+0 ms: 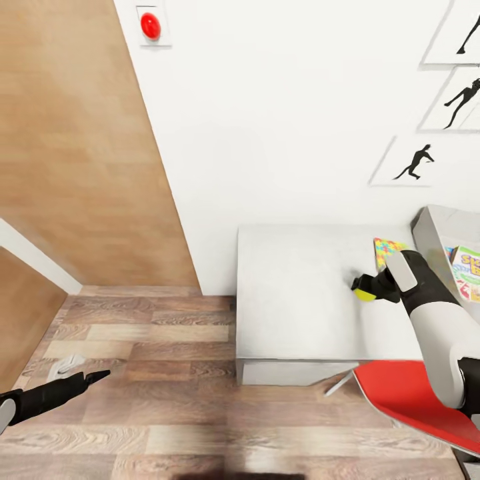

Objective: Put all the toys in the child's room - the three board games (two on the bed and one on the table), the two jigsaw puzzles on the table, and the tennis ball on the table - inside the toy box on the table in the child's room.

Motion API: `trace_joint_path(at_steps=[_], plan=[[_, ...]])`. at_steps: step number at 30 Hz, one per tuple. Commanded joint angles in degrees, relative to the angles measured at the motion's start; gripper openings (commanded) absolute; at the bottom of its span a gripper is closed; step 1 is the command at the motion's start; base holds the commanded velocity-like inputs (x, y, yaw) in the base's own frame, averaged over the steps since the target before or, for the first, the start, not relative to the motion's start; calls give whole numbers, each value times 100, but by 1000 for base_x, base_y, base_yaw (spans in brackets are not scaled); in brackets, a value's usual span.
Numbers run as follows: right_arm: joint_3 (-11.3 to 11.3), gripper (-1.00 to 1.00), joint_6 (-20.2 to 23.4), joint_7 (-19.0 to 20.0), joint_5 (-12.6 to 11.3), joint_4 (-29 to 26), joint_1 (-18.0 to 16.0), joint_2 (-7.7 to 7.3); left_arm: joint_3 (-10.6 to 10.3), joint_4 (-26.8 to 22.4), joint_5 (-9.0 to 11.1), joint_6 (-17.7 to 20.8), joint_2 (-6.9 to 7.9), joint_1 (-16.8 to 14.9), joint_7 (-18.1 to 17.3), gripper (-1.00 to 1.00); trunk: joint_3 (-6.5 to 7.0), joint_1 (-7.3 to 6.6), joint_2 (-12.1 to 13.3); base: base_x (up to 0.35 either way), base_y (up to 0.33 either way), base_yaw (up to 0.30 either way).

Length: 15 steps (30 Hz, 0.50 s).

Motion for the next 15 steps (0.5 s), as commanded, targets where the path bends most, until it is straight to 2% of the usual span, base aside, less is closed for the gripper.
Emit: trace_joint_path(at_steps=[1, 5, 9, 13, 15], plan=[[-8, -100, 13, -65, -73, -15, -4, -2, 7, -2, 24, 40, 1, -3, -8, 100, -9, 0, -10, -200, 0, 0], [-1, -100, 13, -53, -79, -102, -4, 15, 8, -2, 24, 40, 1, -3, -8, 100, -8, 0, -10, -93, 0, 0], [24, -100, 13, 4, -156, -637, 6, 47, 8, -2, 24, 40, 11, -3, -8, 100, 14, 0, -10, -16, 0, 0], [73, -100, 13, 53, -489, -1159, 7, 19, 8, -2, 24, 40, 17, -3, -8, 100, 48, 0, -10, -4, 0, 0], [104, -100, 13, 68, -905, -1430, 6, 5, 8, -2, 24, 40, 18, -3, -8, 100, 66, 0, -10, -1, 0, 0]])
